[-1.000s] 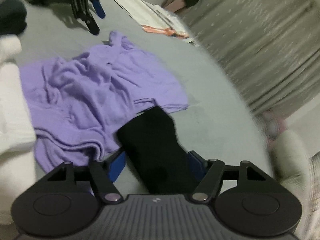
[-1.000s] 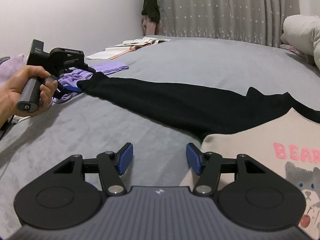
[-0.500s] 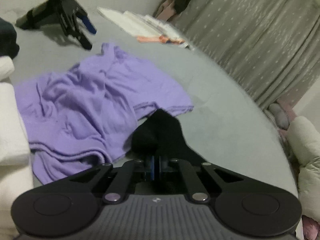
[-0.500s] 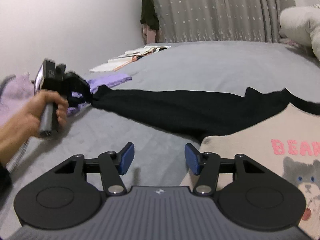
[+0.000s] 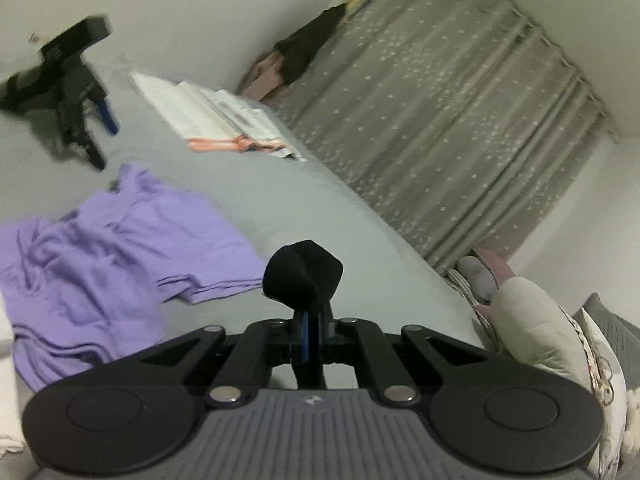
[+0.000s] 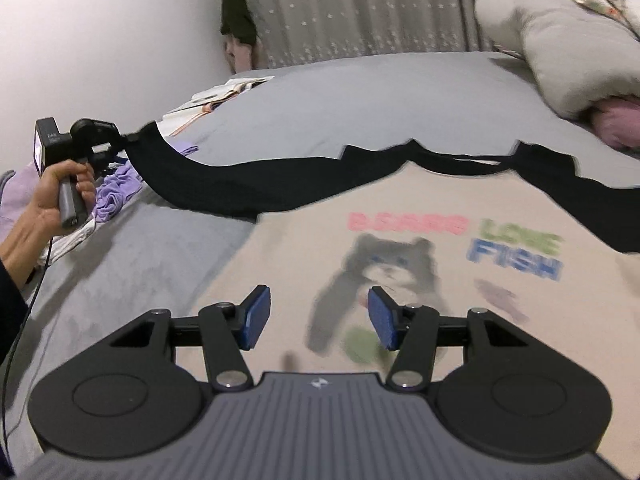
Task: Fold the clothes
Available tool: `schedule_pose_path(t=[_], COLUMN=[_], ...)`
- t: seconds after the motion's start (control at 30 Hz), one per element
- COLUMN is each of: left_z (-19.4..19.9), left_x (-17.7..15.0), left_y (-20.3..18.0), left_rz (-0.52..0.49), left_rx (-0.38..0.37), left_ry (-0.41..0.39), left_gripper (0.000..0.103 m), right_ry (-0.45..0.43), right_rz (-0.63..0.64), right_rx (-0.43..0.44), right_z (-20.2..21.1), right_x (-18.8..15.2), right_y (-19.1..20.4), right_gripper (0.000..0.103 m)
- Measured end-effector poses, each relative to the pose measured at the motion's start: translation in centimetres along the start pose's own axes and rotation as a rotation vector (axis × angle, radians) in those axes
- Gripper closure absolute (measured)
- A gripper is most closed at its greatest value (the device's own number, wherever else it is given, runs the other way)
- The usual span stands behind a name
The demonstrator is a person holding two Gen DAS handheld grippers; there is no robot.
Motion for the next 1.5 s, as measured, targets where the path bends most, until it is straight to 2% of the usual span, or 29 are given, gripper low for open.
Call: schedule_pose_path(t=[0.1, 0.2, 0.33, 0.53, 0.73, 0.87, 0.97, 1.03, 1.23, 1.5], left_z=[1.3, 3.1, 5.2, 8.1, 9.5, 9.7, 11.1, 11.3, 10.9, 11.7], left_x=[0.3, -0.3, -3.1, -11.8, -20.9, -25.1, -29.4, -31.1, -33.9, -35.2], left_y=[-3.6, -8.3, -14.1, -23.0, -28.8, -30.9, -32.7, -33.2, -34.7, -38.2], left_rz=[-0.028, -0.103, -0.206, -0.45, -0.582, -0.608, -0.731, -0.771, -0.815, -0.828], left_rx=[-0.056, -0.132, -0.226, -0.3, -0.368, -0.384, -0.368, -0.345, -0.264, -0.297], left_ry=[-0.013, -0.001, 0.06, 0.178, 0.282, 0.329, 0.321, 0.323, 0.28, 0.252], left_gripper=[0.1, 0.1, 0.1, 0.1, 0.1, 0.1, 0.099, 0.099, 0.099, 0.099], right_ry=[0.02, 0.057, 0.17, 0.166, 0.091, 0.049, 0.008, -0.013, -0.059, -0.126], right_rz=[-0.02, -0.059, -0.046, 0.103, 0.038, -0.019, -0.091, -0.144, -0.204, -0.313], right_rx=[0.005, 0.008, -0.029, -0.02, -0.01, -0.033, -0.062, -0.067, -0.082, -0.118], right_z=[0.9, 1.2, -0.9, -0.5, 2.8, 4.8, 6.4, 7.1, 8.6, 10.4], right_x=[-0.2, 0.0, -1.1, -2.5, 0.2, 1.3, 2.2, 2.6, 3.3, 3.8], right_y=[-1.8, -4.5, -7.9, -7.6, -9.0, -11.1, -13.4, -14.8, -16.6, -19.7], right_gripper=[0.047, 0.047, 0.047, 0.046, 0.045, 0.045, 0.045, 0.045, 0.045, 0.045])
Point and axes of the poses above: each gripper's, at about its wrist camera, not at the fingertips, and z roughly against the way its jaws point, y to its left, x to its top, the point moved 2 cm from there along -z, roughly the way its jaws point, and after that the axes turned 2 degrees about -x, right-handed, at the moved point
